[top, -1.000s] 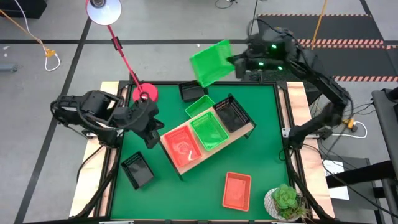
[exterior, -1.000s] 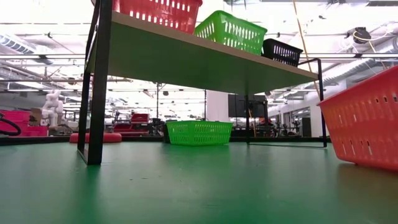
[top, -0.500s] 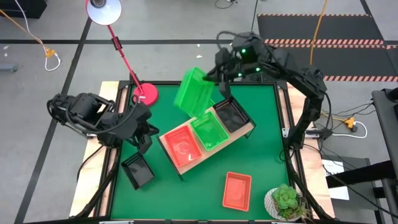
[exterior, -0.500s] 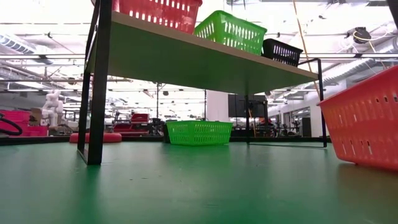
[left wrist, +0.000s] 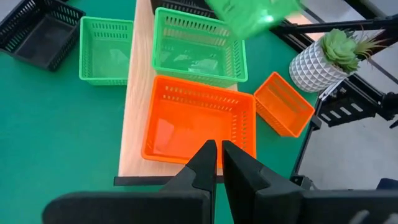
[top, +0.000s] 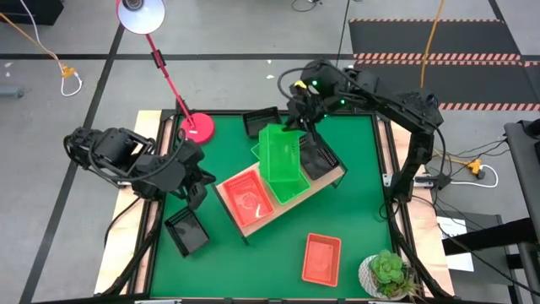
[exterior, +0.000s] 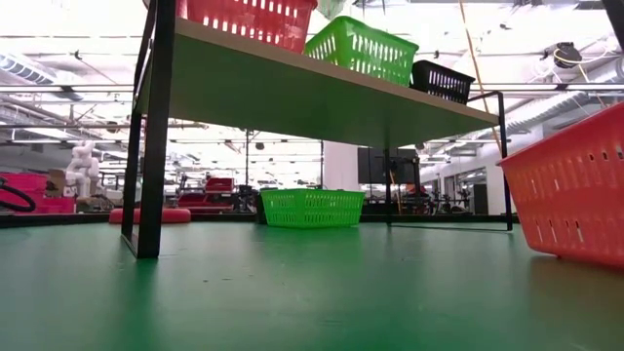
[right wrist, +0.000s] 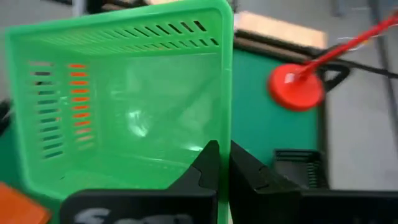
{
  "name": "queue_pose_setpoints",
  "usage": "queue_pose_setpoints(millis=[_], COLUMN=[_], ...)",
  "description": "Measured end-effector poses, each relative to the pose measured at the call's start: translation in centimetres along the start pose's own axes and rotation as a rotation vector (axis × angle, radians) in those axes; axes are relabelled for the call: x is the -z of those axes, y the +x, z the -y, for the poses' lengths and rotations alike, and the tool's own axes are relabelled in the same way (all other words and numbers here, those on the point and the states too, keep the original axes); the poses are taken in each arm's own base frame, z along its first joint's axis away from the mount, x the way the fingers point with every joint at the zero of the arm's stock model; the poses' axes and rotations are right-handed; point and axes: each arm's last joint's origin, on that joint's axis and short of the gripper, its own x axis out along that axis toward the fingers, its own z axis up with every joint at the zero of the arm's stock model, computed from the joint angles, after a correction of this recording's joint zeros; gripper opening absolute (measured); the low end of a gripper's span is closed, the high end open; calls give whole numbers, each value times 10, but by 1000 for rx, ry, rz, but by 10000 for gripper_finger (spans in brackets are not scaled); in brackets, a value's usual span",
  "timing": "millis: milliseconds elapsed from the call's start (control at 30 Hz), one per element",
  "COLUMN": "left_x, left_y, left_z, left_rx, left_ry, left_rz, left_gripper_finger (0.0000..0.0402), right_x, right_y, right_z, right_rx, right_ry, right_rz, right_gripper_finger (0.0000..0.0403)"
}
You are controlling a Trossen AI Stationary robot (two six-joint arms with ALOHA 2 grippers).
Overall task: Stack baskets on shelf by color
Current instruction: Stack the right green bin on top of the green bin on the shelf
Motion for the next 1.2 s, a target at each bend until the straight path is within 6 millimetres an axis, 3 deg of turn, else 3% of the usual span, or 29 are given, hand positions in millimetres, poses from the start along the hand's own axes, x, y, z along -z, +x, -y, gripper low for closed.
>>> queue_pose_setpoints(millis=[400, 600, 1200], left_x=[-1, -2, -3], left_y=[1, 2, 30], left_z=[2, 3, 17], left_rx=[11, 20, -52], left_ry=[-20, -88, -63], left_rz=[9, 16, 7], left_gripper_finger=[26, 26, 26], right_x=[18, 25, 52], right_y=[48, 54, 79], right_z=[-15, -11, -5], right_rx=[-225, -226, -259], right_ry=[-167, -229, -232], right_rz=[-26, -30, -106], right_gripper_finger=[2, 2, 6])
